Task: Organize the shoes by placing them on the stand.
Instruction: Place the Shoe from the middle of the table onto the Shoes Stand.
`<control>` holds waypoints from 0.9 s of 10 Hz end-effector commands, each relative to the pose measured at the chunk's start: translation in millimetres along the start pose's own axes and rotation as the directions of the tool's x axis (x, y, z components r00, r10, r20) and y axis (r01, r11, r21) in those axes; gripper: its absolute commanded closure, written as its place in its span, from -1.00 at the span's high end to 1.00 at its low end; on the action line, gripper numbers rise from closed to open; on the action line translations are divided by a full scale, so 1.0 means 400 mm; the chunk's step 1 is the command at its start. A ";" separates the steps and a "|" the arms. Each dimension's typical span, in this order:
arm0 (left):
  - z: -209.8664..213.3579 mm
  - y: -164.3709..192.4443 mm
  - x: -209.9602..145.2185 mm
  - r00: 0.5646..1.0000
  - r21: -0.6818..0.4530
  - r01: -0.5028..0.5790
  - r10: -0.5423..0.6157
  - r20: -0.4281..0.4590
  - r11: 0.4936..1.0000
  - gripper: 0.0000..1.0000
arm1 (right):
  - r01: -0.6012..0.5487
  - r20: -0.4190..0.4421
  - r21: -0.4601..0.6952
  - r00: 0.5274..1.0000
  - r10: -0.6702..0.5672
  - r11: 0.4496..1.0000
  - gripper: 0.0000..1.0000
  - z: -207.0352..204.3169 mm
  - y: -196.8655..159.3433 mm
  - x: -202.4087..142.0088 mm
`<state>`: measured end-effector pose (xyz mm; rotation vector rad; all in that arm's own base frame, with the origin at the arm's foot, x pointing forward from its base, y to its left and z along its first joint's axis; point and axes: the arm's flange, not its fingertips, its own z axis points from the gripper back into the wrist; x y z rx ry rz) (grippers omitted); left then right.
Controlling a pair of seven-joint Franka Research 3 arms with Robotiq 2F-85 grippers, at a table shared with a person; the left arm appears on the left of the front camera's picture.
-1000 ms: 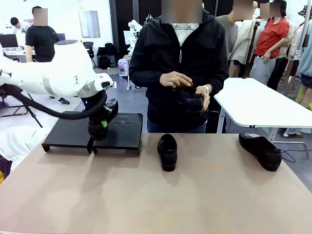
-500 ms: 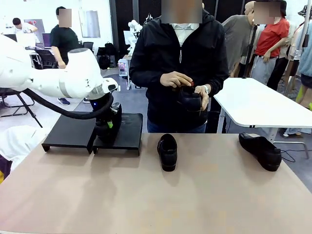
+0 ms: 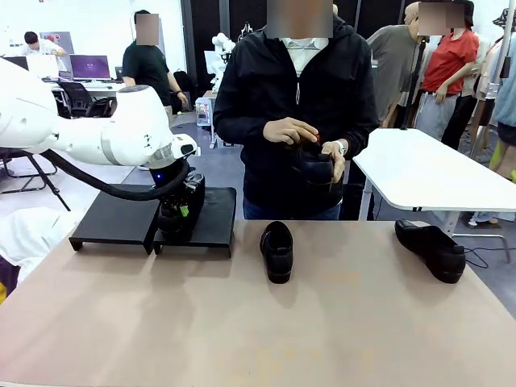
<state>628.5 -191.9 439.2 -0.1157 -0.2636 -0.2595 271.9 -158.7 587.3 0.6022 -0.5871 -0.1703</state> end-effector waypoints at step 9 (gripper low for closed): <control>0.444 0.160 -0.170 0.983 -0.281 -0.058 0.006 -0.182 0.958 1.00 | 0.012 0.006 0.013 1.000 -0.012 1.000 1.00 0.002 0.007 0.003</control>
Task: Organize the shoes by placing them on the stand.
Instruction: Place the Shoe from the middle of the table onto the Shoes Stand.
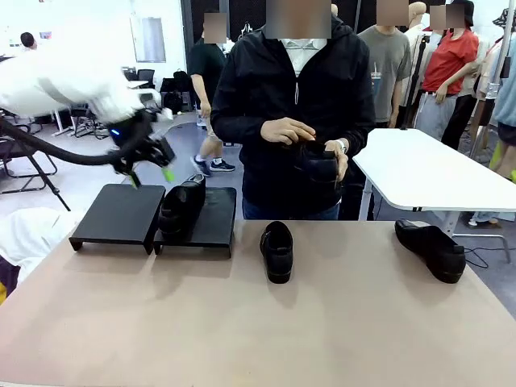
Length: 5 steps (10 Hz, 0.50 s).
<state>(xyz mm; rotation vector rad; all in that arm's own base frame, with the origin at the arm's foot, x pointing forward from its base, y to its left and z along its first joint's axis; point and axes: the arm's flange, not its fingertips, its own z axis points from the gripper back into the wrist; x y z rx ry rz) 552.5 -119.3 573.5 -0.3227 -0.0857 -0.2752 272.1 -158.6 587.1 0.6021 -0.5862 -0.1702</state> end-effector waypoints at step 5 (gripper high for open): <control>0.180 0.285 -0.704 0.954 -0.354 -0.263 0.297 0.045 0.897 1.00 | 0.012 0.007 0.013 1.000 -0.012 1.000 1.00 0.003 0.007 0.003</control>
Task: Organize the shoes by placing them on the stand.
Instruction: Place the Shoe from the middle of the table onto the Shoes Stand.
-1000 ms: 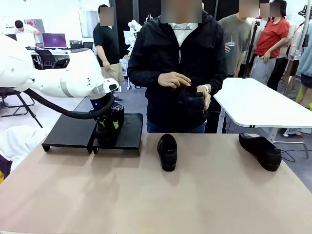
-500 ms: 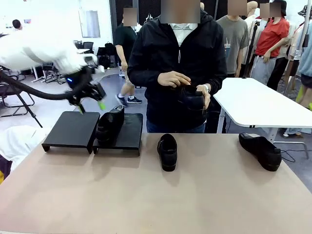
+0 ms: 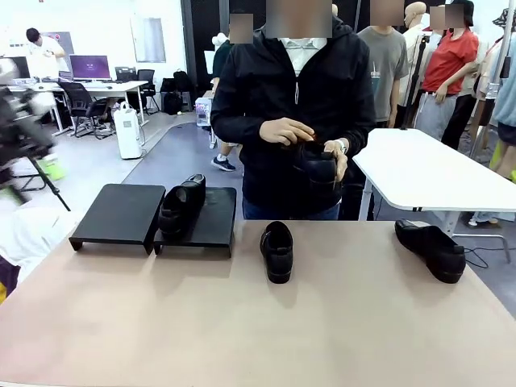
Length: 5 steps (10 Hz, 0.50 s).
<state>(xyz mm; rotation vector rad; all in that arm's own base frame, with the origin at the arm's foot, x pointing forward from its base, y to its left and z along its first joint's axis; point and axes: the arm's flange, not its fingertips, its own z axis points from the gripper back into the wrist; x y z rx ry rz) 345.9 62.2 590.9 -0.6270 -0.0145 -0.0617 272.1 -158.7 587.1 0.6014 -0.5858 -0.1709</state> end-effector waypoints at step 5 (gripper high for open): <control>-0.028 0.153 -0.196 0.992 -0.131 -0.063 0.077 0.101 0.989 1.00 | 0.011 0.007 0.014 1.000 -0.011 1.000 1.00 0.003 0.007 0.002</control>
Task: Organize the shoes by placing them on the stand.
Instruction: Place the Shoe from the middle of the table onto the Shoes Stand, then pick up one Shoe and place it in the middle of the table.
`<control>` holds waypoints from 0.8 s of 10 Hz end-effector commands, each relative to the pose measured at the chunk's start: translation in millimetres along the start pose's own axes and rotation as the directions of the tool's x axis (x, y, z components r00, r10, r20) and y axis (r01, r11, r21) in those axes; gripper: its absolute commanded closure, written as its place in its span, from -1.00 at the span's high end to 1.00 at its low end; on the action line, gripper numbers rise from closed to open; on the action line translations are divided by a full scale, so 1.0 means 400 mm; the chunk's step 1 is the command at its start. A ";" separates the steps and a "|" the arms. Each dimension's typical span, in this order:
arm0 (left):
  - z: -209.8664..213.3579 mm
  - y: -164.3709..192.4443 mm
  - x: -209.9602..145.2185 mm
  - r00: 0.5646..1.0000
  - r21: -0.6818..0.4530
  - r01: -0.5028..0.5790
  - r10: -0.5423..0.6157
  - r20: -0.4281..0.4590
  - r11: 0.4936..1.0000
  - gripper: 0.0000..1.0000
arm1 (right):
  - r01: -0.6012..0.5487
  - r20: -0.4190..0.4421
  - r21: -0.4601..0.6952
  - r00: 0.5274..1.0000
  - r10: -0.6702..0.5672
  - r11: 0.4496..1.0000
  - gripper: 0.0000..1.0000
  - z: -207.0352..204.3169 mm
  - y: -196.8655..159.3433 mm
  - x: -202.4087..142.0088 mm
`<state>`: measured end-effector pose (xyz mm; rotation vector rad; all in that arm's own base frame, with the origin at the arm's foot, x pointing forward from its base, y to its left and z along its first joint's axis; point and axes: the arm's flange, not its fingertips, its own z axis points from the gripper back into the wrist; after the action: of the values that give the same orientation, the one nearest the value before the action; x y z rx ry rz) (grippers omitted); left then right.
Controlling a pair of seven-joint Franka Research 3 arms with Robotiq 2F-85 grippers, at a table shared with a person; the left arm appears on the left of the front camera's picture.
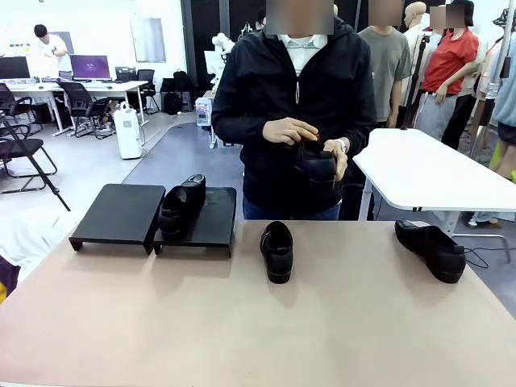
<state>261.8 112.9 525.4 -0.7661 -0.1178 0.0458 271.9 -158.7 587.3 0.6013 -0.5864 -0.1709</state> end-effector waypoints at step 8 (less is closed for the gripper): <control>0.023 -0.038 0.027 1.000 0.009 -0.003 0.003 -0.026 1.000 1.00 | 0.011 0.007 0.014 1.000 -0.012 1.000 1.00 0.003 0.007 0.003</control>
<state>271.8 109.9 542.4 -0.7453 -0.1010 0.0291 271.9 -158.7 587.3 0.6013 -0.5864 -0.1709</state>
